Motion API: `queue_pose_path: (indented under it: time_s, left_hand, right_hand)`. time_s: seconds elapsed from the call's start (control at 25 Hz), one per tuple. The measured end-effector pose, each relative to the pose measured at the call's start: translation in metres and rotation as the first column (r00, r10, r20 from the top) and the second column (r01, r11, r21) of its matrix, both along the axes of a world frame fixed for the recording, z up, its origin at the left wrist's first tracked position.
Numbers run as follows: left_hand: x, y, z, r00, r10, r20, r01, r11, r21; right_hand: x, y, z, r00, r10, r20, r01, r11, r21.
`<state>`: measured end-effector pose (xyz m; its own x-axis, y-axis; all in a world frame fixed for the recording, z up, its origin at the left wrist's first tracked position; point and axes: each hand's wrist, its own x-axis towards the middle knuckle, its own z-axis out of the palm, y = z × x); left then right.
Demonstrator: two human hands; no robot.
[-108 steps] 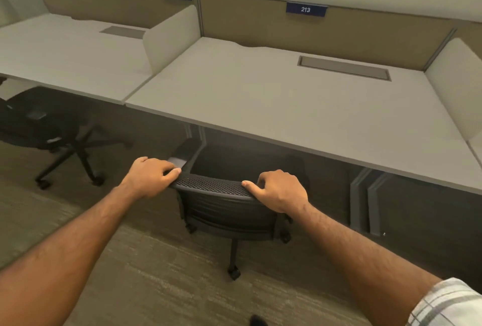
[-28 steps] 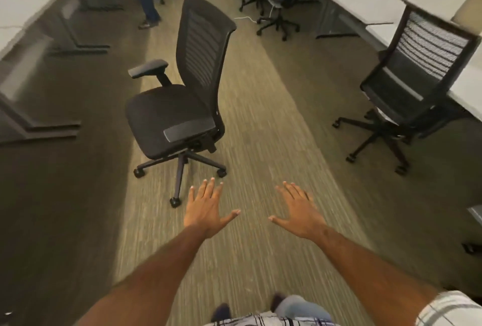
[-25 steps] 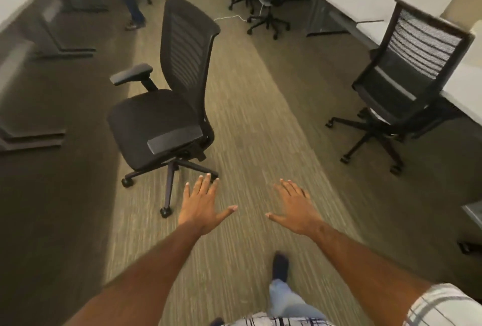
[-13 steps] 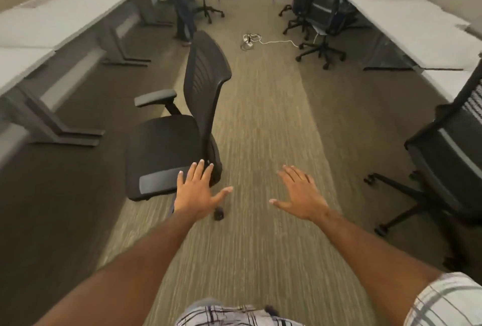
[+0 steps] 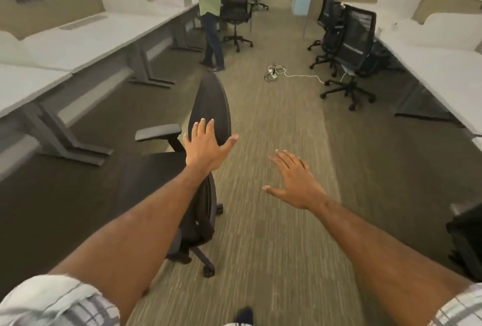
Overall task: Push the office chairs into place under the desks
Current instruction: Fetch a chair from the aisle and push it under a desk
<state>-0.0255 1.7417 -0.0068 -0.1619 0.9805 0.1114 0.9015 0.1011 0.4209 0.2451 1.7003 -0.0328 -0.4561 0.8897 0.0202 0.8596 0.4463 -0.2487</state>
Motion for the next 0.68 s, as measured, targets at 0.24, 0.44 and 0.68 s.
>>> queue_pose_path:
  time_s: [0.24, 0.44, 0.68]
  left_hand:
    - [0.029, 0.08, 0.004, 0.889, 0.265, 0.373, -0.145, 0.936, -0.319]
    - [0.025, 0.08, 0.0, 0.893, 0.245, 0.377, -0.121, 0.938, -0.324]
    - [0.021, 0.052, -0.003, 0.894, 0.197, 0.402, -0.071, 0.949, -0.307]
  right_hand:
    - [-0.002, 0.112, 0.012, 0.993, 0.09, -0.074, -0.09, 0.996, 0.014]
    - [-0.037, 0.198, 0.013, 0.959, 0.244, -0.143, -0.241, 0.97, 0.038]
    - [-0.077, 0.269, 0.027, 0.839, 0.481, -0.256, -0.491, 0.871, 0.026]
